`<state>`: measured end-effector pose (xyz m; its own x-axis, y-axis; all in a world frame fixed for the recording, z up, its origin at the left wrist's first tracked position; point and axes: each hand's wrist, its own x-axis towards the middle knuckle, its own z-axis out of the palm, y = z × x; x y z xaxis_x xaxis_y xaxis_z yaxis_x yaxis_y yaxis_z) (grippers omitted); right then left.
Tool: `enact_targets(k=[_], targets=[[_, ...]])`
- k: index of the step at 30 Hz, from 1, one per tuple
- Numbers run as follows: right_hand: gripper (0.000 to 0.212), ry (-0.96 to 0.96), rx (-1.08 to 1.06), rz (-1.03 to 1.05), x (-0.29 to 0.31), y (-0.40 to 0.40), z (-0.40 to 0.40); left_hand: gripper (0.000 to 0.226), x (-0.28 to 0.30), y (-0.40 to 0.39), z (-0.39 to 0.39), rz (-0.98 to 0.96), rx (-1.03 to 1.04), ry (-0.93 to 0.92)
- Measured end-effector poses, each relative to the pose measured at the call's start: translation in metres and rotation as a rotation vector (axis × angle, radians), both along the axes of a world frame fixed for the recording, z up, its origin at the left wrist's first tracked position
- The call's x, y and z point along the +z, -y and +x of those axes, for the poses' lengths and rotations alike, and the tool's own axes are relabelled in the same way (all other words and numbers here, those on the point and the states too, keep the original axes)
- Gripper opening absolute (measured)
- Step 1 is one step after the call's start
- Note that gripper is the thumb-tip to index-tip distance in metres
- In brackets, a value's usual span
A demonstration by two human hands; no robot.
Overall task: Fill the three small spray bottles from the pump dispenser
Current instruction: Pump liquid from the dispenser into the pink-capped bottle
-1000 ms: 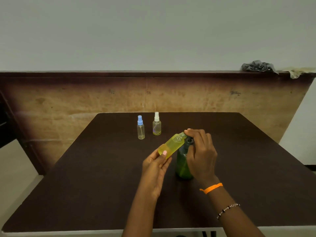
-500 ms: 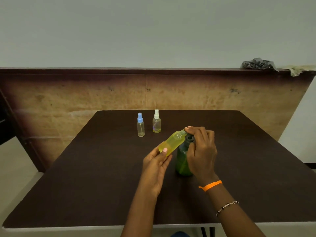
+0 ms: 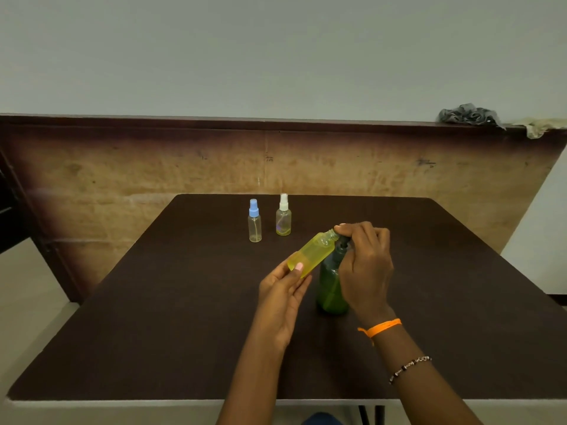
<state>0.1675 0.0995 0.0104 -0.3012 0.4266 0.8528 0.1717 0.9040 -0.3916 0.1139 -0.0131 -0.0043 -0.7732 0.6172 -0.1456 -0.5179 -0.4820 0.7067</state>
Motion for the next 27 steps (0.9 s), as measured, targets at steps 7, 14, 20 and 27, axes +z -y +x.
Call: enact_targets(k=[7,14,20,27], targets=[[0.033,-0.043,-0.039,0.042,-0.009,0.001,-0.004,0.026,-0.004,0.000,-0.001,-0.004,0.005,0.026],[0.039,0.027,-0.035,0.019,0.005,0.000,-0.001,0.020,0.003,0.002,0.000,0.009,-0.001,0.018],[0.034,-0.002,-0.078,0.087,-0.010,0.001,-0.004,0.023,-0.005,-0.002,0.001,0.012,0.006,0.038],[0.036,0.034,-0.019,0.046,0.005,-0.006,-0.004,0.020,0.004,0.001,0.000,0.016,0.001,0.037]])
